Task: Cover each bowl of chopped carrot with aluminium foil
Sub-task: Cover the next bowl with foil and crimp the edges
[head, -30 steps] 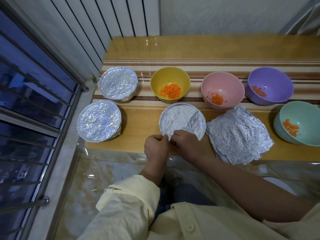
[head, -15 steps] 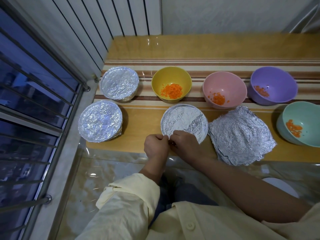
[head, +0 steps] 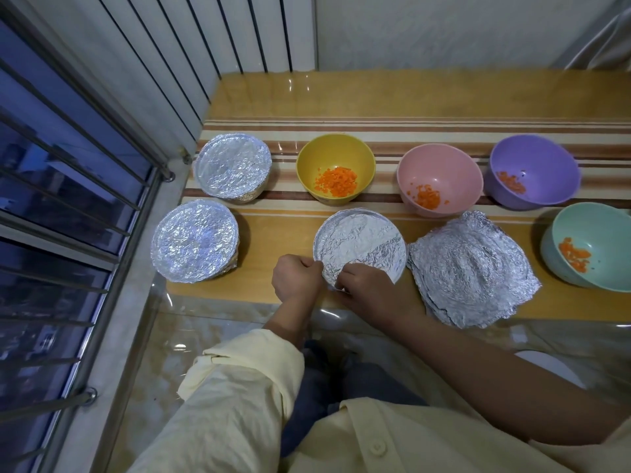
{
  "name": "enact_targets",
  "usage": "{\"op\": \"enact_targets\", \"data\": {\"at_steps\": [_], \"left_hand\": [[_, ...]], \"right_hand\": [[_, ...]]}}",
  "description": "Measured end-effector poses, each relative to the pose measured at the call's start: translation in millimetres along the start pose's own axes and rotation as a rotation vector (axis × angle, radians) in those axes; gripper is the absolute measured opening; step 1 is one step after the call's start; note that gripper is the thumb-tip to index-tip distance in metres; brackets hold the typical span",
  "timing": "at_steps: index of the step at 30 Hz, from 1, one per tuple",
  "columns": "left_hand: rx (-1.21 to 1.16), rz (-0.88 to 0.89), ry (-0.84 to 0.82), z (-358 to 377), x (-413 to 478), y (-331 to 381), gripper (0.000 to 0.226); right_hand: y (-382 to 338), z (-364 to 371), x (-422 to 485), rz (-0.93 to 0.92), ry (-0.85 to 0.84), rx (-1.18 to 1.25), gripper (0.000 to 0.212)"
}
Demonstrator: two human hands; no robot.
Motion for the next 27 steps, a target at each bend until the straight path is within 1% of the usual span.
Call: {"op": "enact_targets", "data": {"at_steps": [3, 5, 8, 10, 12, 14, 16, 19, 20, 24, 27], "left_hand": [[-0.065, -0.009, 0.036, 1.4, -6.2, -2.7, 0.025], [-0.130, -0.056, 0.062, 2.5, -13.9, -5.2, 0.025], [-0.128, -0.071, 0.005, 12.5, -25.6, -10.9, 0.036], [-0.131, -0.079, 0.004, 15.5, -28.8, -11.5, 0.031], [-0.134, -0.081, 0.004, 15.2, -27.0, -11.5, 0.028], [-0.152, -0.077, -0.008, 15.0, -24.4, -10.6, 0.028], [-0.207, -0.093, -0.004, 14.6, -23.7, -10.2, 0.033], [-0.232, -0.147, -0.009, 14.9, -28.7, -10.4, 0.046], [-0.218, -0.143, -0.011, 15.9, -30.1, -11.3, 0.046], [-0.133, -0.079, -0.025, 14.2, -32.0, -8.3, 0.030], [-0.094, -0.050, -0.022, 12.2, -29.1, -4.4, 0.027]], "right_hand": [[-2.8, 2.2, 0.8, 0.016, 0.014, -0.013, 0.027], [-2.1, 1.4, 0.1, 0.020, 0.035, -0.007, 0.023], [-1.2, -0.3, -1.7, 0.017, 0.057, -0.006, 0.020], [-0.8, 1.1, -3.4, 0.008, 0.050, 0.006, 0.014], [-0.2, 2.5, -4.1, 0.007, 0.043, 0.012, 0.016], [-0.9, 1.6, -3.0, 0.021, 0.038, 0.009, 0.013], [-1.0, 1.4, -1.8, 0.033, 0.043, 0.009, 0.010], [1.1, 1.8, -2.2, 0.049, 0.039, 0.026, 0.013], [1.6, 1.7, -2.7, 0.052, 0.037, 0.030, 0.012], [-0.3, 1.0, -3.6, 0.055, 0.036, 0.045, 0.006], [-0.4, 0.4, -2.3, 0.067, 0.040, 0.034, 0.009]]}}
Point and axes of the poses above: each hand's wrist, its own x-axis towards the middle knuckle, its own z-axis out of the palm, y = z × x, the point moved 2 cm from there along x, towards the middle knuckle, and after that the axes turned 6 degrees about z, right-handed, at the moved point
